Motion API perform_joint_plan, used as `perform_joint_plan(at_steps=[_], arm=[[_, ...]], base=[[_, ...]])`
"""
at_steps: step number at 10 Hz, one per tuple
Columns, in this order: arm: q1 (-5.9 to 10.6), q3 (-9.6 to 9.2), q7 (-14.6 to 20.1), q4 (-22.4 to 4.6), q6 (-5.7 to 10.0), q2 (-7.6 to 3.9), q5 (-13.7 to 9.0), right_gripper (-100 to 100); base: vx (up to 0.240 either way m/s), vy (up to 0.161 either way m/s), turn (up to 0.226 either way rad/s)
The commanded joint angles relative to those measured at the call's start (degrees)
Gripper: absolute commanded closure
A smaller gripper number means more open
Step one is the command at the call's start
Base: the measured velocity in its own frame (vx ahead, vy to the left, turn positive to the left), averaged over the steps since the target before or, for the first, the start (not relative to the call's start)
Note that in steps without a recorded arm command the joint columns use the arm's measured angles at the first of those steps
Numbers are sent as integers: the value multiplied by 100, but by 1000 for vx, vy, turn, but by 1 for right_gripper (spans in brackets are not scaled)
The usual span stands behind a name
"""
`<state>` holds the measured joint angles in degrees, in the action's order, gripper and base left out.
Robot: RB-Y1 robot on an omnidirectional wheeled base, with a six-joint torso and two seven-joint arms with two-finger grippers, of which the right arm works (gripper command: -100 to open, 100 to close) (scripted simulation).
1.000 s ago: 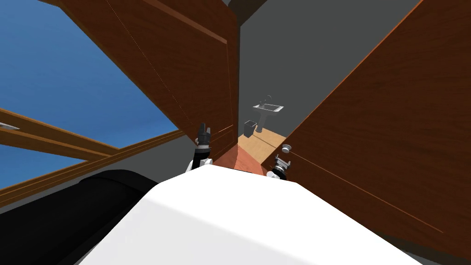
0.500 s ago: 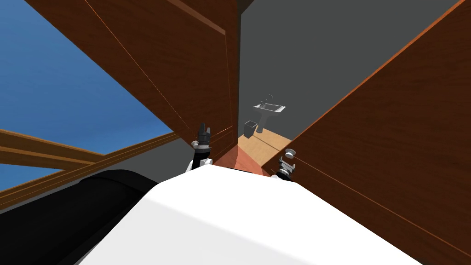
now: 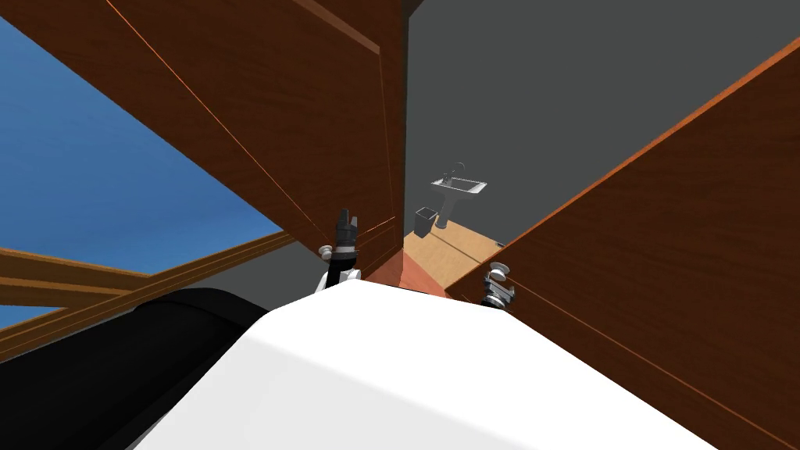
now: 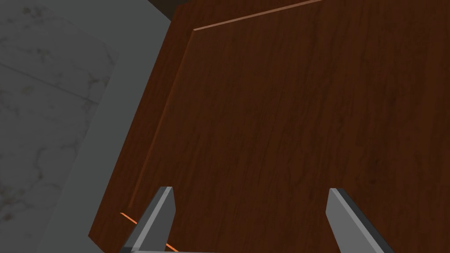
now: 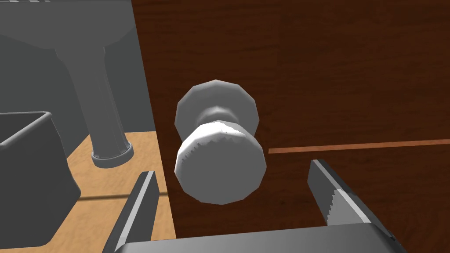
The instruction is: Pull the door open
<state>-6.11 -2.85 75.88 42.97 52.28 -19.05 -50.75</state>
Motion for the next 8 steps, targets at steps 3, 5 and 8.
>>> perform_joint_plan(at_steps=[3, 5, 8], arm=[[-117, -27, 237, -19, 27, -156, 2, -100], [-117, -27, 237, -19, 27, -156, 2, 100], [-117, -27, 237, -19, 27, -156, 2, 100]], base=[[127, 6, 6], [-10, -6, -4], [-9, 0, 8]])
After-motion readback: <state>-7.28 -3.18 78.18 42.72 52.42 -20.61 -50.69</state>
